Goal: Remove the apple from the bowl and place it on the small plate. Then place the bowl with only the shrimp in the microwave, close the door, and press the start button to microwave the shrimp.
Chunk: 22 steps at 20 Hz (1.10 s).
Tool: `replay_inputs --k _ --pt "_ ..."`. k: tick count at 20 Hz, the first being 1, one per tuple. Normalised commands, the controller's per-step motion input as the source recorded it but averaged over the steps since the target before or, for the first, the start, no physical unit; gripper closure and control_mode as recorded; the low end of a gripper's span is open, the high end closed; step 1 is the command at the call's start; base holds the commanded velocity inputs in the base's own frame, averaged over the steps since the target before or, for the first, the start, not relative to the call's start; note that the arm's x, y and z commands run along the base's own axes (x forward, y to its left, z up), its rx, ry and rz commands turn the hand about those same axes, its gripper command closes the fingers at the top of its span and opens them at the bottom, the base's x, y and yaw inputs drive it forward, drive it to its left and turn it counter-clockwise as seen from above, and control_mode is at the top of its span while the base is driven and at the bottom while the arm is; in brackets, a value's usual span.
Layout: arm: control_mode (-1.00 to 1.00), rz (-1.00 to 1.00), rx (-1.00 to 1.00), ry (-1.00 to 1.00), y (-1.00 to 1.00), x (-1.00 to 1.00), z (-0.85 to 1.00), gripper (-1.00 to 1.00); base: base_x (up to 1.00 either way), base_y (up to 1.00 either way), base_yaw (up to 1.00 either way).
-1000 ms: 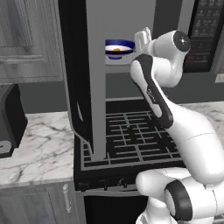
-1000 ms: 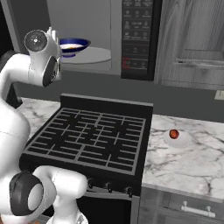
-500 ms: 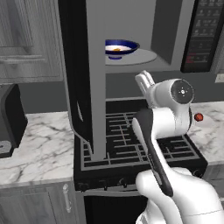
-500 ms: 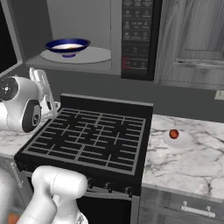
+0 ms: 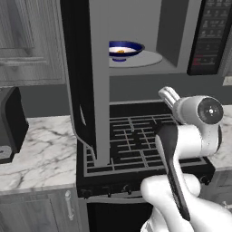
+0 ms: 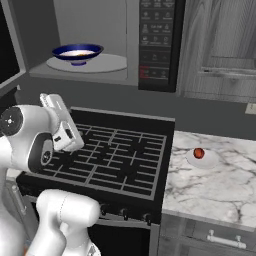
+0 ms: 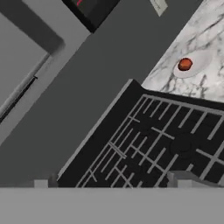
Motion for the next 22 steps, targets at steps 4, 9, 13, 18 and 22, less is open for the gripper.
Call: replay_inputs --k 4,9,13,18,22 --pt "-1.0 -0.15 -0.28 0.02 -0.14 -0.41 -0.06 -1.0 0.0 0.0 0.0" --pt "-1.0 -0.18 -0.43 0.0 0.23 -0.3 -0.33 -1.0 0.0 0.0 0.0" --pt "-1.0 -0.14 -0.3 0.0 -0.12 0.04 -0.34 -1.0 0.0 0.0 0.0" --pt "-1.0 -0.06 -0.23 0.0 -0.32 0.15 -0.31 -1.0 0.0 0.0 0.0" --pt "-1.0 -0.04 -0.22 -0.01 -0.45 0.01 -0.29 -1.0 0.0 0.0 0.0"
